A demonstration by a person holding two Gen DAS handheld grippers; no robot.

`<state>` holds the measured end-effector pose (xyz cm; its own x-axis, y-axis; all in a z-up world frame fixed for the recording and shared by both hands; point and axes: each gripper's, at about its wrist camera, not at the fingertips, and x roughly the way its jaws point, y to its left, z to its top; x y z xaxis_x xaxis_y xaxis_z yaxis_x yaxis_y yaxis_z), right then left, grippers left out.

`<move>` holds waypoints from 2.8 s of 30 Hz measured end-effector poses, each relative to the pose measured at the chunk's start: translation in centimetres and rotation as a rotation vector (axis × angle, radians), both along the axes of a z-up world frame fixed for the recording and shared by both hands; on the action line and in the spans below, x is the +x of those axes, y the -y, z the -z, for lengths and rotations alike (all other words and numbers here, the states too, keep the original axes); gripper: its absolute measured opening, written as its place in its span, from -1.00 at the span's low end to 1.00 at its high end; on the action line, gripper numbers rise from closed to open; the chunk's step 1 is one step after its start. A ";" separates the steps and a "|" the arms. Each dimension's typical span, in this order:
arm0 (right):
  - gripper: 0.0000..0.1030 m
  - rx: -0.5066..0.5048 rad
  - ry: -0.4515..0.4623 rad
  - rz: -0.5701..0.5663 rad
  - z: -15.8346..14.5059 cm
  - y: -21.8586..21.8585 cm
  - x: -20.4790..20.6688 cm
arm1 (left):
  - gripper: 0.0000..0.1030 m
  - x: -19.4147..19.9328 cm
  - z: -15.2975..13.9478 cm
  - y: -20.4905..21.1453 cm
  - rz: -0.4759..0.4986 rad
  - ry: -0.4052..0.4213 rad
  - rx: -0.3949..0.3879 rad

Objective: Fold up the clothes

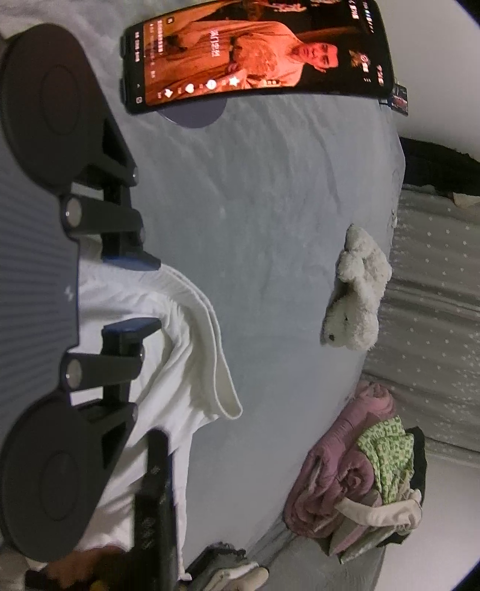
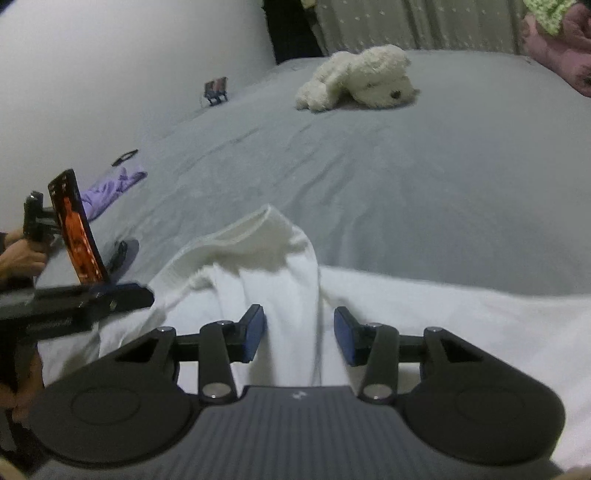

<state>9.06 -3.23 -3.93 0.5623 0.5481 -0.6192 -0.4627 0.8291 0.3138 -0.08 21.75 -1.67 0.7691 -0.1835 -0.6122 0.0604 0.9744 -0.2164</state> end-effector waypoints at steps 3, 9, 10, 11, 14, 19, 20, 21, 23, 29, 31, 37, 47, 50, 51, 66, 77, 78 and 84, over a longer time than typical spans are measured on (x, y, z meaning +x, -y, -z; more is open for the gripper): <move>-0.09 0.015 0.023 -0.014 0.0 -0.5 1.1 | -0.53 -0.2 0.0 -0.5 0.012 0.013 -0.011; -0.16 0.048 0.066 -0.027 -0.1 -1.6 2.1 | -0.55 0.0 0.0 -1.5 0.021 0.006 -0.074; -0.43 0.053 0.070 -0.041 -0.1 -1.8 1.9 | -0.55 0.1 0.1 -1.5 0.018 -0.002 -0.077; -0.66 0.056 0.077 -0.056 -0.2 -2.0 1.5 | -0.57 0.2 0.2 -1.6 0.014 -0.010 -0.079; -0.80 0.038 0.119 -0.093 -1.0 -2.6 -0.2 | -0.59 0.5 0.6 -1.6 -0.008 -0.035 -0.061; -0.87 -0.039 0.199 -0.180 -2.8 -4.4 -4.1 | -0.59 0.7 1.1 -1.7 -0.042 -0.062 -0.044; -0.89 -0.060 0.217 -0.208 -3.1 -5.0 -5.1 | -0.59 0.7 1.0 -1.8 -0.045 -0.064 -0.048; -0.90 -0.082 0.232 -0.237 -3.3 -5.7 -5.9 | -0.59 0.6 0.9 -1.9 -0.048 -0.064 -0.051; -0.92 -0.130 0.267 -0.294 -3.6 -7.2 -7.7 | -0.59 0.4 0.7 -2.1 -0.054 -0.063 -0.058; -0.92 -0.293 0.344 -0.380 -2.6 -11.4 -10.3 | -0.58 -1.9 -0.1 -4.7 -0.096 -0.049 -0.191; -0.92 -0.309 0.344 -0.369 -2.1 -11.6 -10.2 | -0.57 -2.8 -0.1 -6.0 -0.112 -0.050 -0.277; -0.92 -0.301 0.315 -0.353 -1.0 -11.6 -10.1 | -0.49 -4.5 0.1 -7.3 -0.070 -0.063 -0.487; -0.40 -0.211 0.228 -0.305 -1.2 -9.9 -11.1 | -0.14 -5.0 -0.1 -2.8 0.003 -0.110 -0.506; -0.24 -0.160 0.189 -0.268 -1.8 -7.7 -11.3 | -0.10 -4.5 0.1 -2.0 -0.003 -0.130 -0.495; -0.24 -0.144 0.172 -0.251 -2.0 -6.8 -11.4 | -0.06 -4.3 0.1 -1.6 -0.004 -0.135 -0.491; -0.22 0.150 -0.099 0.164 -1.9 9.2 -11.3 | 0.08 -3.3 0.7 2.2 -0.051 -0.231 -0.443; -0.23 0.535 -0.258 0.553 1.2 19.7 -9.2 | 0.06 -4.5 1.4 4.9 -0.265 -0.141 -0.351; -0.23 0.564 -0.265 0.577 1.4 20.4 -9.2 | 0.01 -4.8 1.5 5.3 -0.285 -0.118 -0.330; -0.28 0.598 -0.237 0.660 1.4 21.5 -9.3 | -0.13 -6.0 2.0 6.8 -0.380 -0.001 -0.251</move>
<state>-0.24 -24.77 -5.37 0.7696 0.4270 -0.4747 0.1776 0.5710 0.8015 -6.04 14.92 -3.69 0.8102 -0.0308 -0.5854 -0.2917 0.8449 -0.4483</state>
